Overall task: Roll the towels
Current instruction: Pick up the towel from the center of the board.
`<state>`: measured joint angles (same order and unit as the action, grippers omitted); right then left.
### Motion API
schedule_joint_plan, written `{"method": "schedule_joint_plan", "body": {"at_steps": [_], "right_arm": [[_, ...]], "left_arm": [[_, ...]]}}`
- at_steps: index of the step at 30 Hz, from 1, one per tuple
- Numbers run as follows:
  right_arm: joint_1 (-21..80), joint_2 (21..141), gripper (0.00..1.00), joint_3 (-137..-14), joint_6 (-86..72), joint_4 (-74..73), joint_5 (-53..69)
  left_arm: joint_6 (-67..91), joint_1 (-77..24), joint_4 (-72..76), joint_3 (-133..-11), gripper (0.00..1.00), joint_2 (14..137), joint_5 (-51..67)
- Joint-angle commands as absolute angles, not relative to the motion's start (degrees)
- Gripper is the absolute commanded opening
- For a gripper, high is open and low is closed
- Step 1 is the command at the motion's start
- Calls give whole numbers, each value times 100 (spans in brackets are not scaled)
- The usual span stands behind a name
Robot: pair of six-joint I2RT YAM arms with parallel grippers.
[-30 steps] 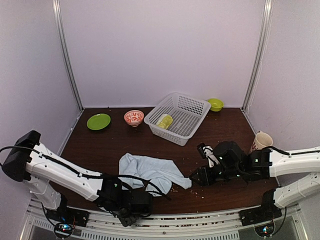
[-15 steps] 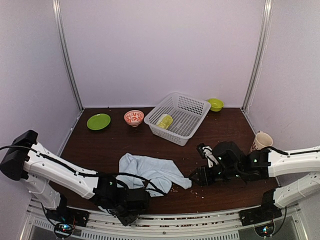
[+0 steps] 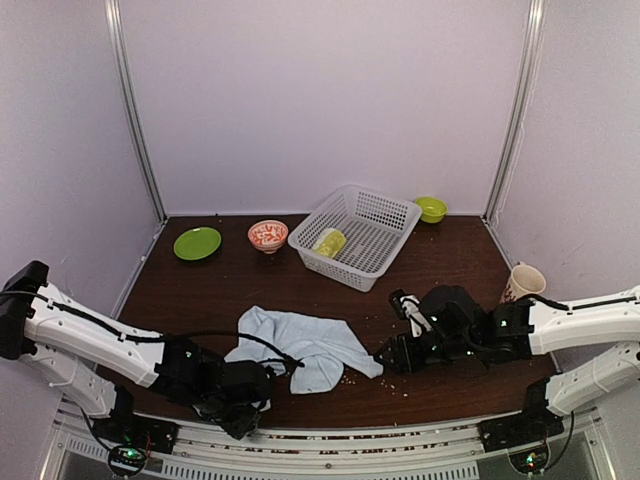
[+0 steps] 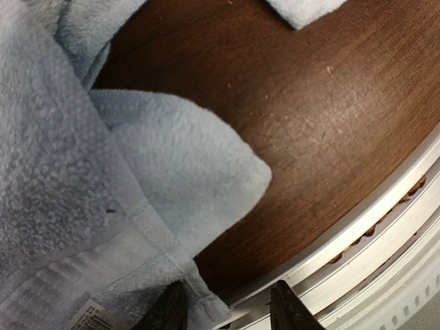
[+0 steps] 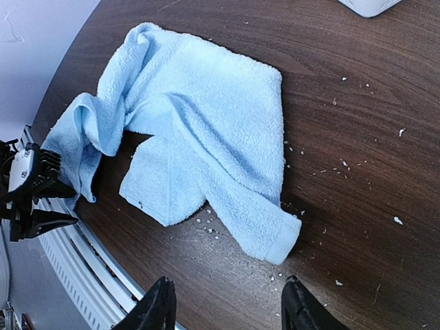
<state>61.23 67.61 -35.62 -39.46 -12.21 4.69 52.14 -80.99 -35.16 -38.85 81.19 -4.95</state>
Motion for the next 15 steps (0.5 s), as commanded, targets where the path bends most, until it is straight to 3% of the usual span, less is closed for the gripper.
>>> {"method": "schedule_joint_plan", "body": {"at_steps": [1, 11, 15], "right_arm": [[6091, 6863, 52, -3561, -4008, -1062, 538], [6091, 7019, 52, -3489, -4061, -882, 631], [6092, 7049, 52, -3503, -4045, -856, 650]], "left_arm": [[5528, -7932, -3551, -3406, 41, 8104, -337], [5826, -7840, -4006, -3332, 36, 8328, -501], [5661, -7887, -4295, -3715, 38, 8509, -684]]}}
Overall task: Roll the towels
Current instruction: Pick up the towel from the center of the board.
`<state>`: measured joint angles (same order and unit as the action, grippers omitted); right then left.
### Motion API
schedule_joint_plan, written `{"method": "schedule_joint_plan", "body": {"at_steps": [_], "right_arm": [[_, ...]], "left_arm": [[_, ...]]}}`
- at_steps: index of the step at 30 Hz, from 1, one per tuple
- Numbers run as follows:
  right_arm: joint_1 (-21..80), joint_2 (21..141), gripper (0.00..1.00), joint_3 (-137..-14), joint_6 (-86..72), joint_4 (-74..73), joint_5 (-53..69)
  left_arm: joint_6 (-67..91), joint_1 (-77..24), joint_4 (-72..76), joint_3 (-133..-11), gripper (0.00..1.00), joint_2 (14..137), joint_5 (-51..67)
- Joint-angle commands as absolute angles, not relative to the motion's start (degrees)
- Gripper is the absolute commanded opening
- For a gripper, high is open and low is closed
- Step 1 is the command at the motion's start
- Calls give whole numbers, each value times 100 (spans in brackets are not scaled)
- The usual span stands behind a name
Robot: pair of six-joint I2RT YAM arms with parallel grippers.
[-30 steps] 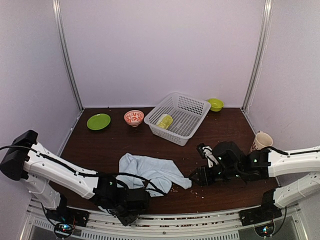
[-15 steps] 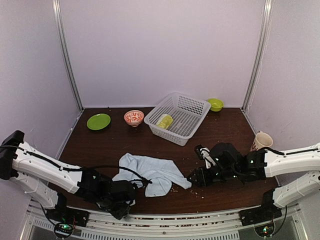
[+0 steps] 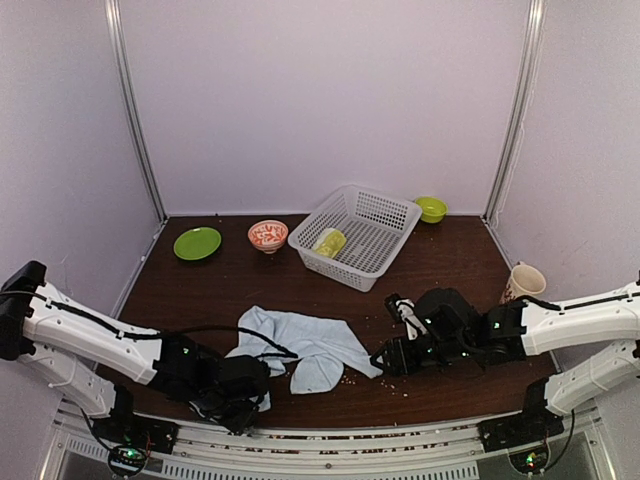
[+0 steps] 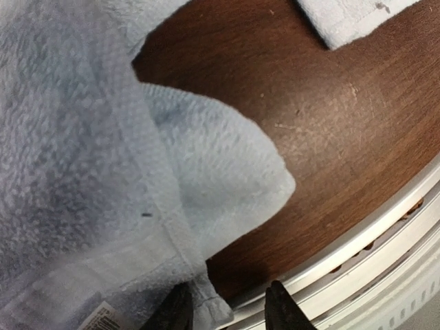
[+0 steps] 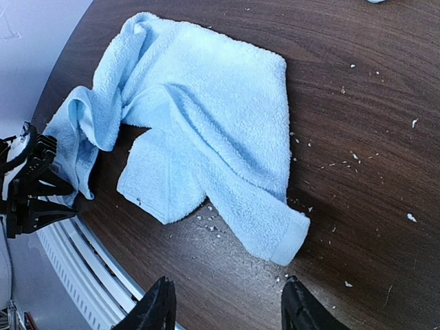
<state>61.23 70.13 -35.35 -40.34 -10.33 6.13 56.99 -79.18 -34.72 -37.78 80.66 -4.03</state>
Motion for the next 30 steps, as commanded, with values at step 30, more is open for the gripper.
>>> {"method": "schedule_joint_plan", "body": {"at_steps": [30], "right_arm": [[6092, 6954, 52, -3336, -4046, -757, 663]], "left_arm": [[5612, -7901, -4826, -4577, 41, 8314, -475]]}}
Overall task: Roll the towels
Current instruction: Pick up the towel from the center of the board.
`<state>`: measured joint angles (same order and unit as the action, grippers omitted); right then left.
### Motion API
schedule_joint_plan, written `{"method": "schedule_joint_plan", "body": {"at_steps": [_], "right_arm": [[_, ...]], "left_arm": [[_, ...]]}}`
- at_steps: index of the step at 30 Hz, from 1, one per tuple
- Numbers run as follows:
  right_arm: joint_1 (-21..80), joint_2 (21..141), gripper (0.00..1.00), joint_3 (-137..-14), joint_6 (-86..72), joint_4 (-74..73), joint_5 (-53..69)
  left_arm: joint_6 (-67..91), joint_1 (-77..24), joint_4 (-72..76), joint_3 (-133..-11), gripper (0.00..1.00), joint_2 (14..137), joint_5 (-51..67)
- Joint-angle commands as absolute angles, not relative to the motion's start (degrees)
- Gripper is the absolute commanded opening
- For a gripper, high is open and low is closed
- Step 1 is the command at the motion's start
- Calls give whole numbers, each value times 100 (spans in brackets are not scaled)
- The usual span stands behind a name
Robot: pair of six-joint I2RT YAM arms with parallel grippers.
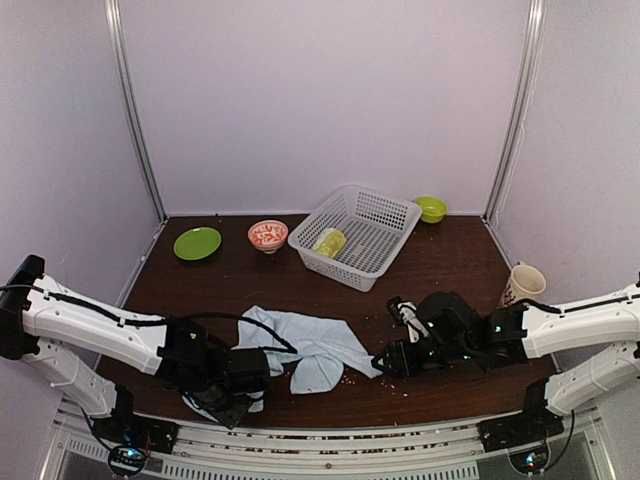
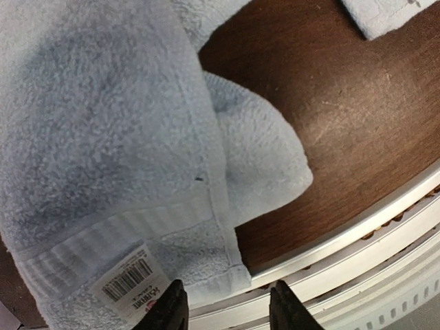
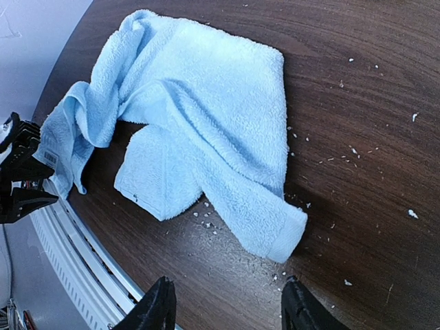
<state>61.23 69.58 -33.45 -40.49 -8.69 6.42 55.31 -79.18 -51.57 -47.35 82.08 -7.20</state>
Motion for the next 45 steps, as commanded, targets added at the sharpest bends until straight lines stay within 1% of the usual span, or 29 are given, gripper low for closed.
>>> {"method": "schedule_joint_plan", "body": {"at_steps": [1, 12, 16, 20, 22, 23, 25, 27, 28, 29, 31, 34, 38, 40, 45], "right_arm": [[6092, 6972, 52, -3346, -4046, -756, 667], [6093, 7073, 53, -3384, -4045, -765, 684], [6093, 7069, 53, -3400, -4039, -781, 695], [6091, 6994, 53, -3389, -4017, -855, 649], [6093, 6967, 53, -3390, -4001, -886, 629], [6091, 6955, 53, -3386, -4001, -895, 629], [6095, 6937, 53, -3393, -4012, -907, 624], [6091, 6915, 53, -3407, -4008, -912, 625], [6092, 6898, 53, -3414, -4008, -920, 615], [6096, 6867, 53, -3419, -4001, -948, 593], [6091, 6756, 52, -3424, -3992, -993, 444], [6092, 6453, 52, -3377, -4007, -1086, 52], [6072, 6165, 53, -3252, -4014, -1003, -306], [6048, 6228, 53, -3235, -4017, -896, -304], [6038, 6804, 53, -3348, -4042, -593, -131]], "left_arm": [[5622, -7901, -4775, -4522, 42, 8341, -441], [5637, -7919, -4384, -4200, 44, 8611, -170], [5704, -7919, -4230, -3965, 42, 8877, -35], [5757, -7924, -4044, -3679, 34, 9049, 131], [5792, -7927, -3993, -3569, 27, 9069, 169], [5800, -7927, -3999, -3544, 25, 9071, 161], [5802, -7919, -4004, -3530, 16, 9060, 151], [5813, -7921, -4045, -3583, 2, 9040, 91], [5822, -7920, -4123, -3634, 0, 8998, 25], [5821, -7924, -4243, -3713, 0, 8922, -77], [5818, -7921, -4605, -3968, 0, 8628, -413], [5821, -7911, -5409, -4530, 0, 7675, -1189], [5789, -7891, -6035, -5224, 0, 6320, -2176], [5789, -7814, -6114, -5373, 0, 5664, -2573], [5827, -7700, -6145, -5268, 0, 4322, -3160]]}}
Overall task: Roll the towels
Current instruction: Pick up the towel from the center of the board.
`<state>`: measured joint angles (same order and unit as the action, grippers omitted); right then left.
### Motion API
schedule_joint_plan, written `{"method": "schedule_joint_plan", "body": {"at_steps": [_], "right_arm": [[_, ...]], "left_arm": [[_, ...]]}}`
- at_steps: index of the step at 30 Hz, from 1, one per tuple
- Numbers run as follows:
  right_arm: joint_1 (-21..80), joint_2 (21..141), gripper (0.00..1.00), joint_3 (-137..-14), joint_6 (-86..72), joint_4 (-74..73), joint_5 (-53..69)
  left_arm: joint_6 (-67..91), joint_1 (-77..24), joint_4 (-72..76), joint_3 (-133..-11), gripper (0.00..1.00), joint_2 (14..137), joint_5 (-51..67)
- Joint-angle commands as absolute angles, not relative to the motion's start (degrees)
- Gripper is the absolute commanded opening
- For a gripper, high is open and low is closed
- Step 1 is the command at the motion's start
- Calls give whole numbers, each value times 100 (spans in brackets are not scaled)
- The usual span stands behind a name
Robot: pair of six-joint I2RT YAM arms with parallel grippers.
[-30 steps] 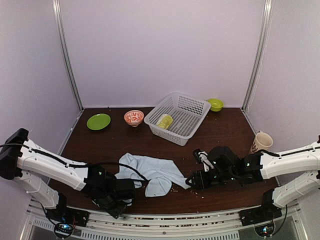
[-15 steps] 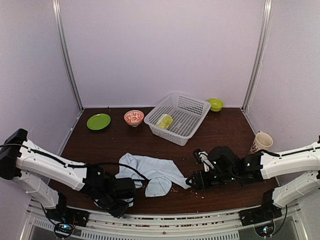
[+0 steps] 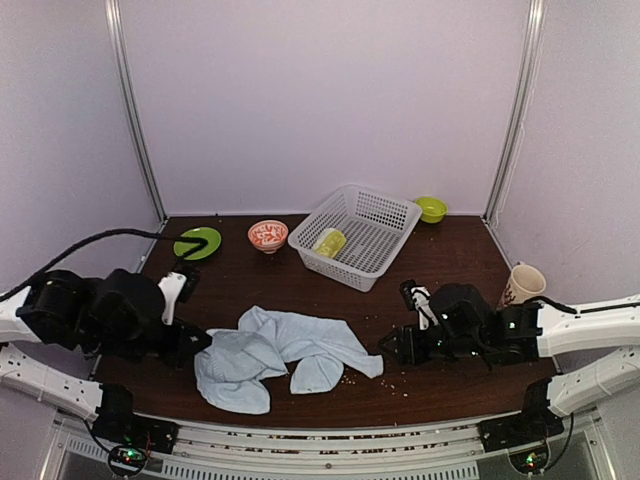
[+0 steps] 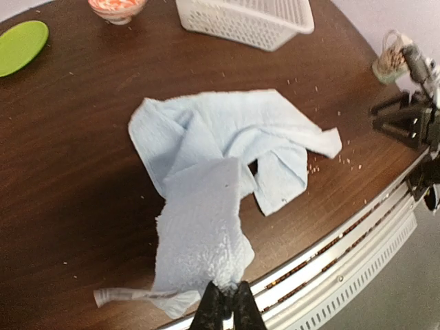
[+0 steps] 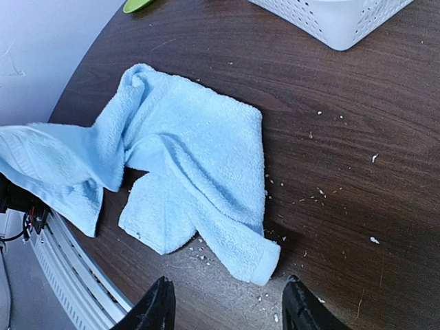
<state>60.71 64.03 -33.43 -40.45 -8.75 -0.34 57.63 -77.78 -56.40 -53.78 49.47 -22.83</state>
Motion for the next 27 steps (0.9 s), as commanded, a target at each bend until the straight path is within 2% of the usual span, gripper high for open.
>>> {"method": "schedule_joint_plan", "body": {"at_steps": [1, 6, 12, 19, 23, 27], "right_arm": [[6038, 6987, 54, -3408, -4045, -516, -61], [6079, 7716, 54, -3872, -4022, -97, 359], [5988, 8415, 58, -4310, -4023, -565, -109], [6067, 9022, 63, -4569, -3830, -1169, -6], [6064, 9373, 59, -4682, -3871, -1481, -151], [6065, 9138, 55, -4458, -3958, -1367, -182]], "left_arm": [[5883, -7699, -6203, -5265, 0, 4120, -3288], [5940, -7695, -6289, -5375, 0, 3125, -3937], [5360, -7699, -6176, -5781, 0, 2479, -4475], [4084, -7699, -5762, -6766, 0, 2977, -4859], [3406, -7699, -5500, -7240, 0, 3413, -5024], [3095, -7699, -5491, -7470, 0, 3751, -5137]]}}
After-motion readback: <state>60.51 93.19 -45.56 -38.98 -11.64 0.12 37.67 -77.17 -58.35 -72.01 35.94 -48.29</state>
